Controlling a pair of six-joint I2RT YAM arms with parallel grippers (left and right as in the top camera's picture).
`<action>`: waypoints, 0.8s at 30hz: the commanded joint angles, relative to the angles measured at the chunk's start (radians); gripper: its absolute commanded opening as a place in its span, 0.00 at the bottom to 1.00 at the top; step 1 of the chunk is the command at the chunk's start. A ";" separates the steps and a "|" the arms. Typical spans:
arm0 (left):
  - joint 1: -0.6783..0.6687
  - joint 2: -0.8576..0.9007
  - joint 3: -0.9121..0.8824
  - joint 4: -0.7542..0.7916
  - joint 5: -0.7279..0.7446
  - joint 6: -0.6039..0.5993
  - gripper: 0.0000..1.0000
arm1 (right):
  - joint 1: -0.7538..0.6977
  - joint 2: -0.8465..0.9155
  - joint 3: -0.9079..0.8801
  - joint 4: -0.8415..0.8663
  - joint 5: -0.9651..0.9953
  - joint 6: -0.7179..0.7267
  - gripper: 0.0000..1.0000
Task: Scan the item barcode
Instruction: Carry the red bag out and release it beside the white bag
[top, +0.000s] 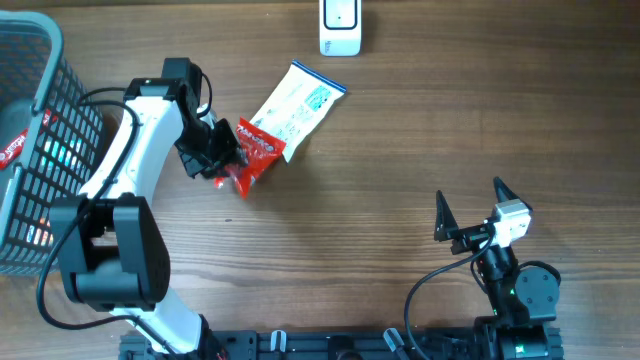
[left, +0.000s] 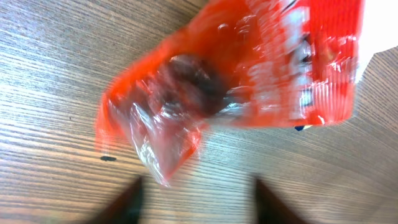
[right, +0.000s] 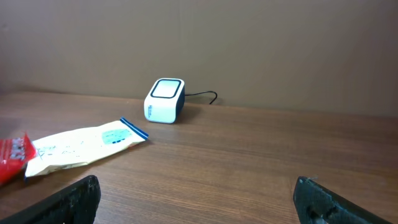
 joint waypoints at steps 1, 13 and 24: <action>0.005 -0.002 0.004 -0.002 -0.023 0.005 1.00 | -0.004 0.005 -0.001 0.003 0.011 -0.012 1.00; 0.169 -0.023 0.524 -0.373 -0.027 0.069 1.00 | -0.004 0.005 -0.001 0.003 0.011 -0.012 1.00; 0.411 -0.142 0.875 -0.395 -0.279 0.070 1.00 | -0.004 0.005 -0.001 0.003 0.011 -0.012 1.00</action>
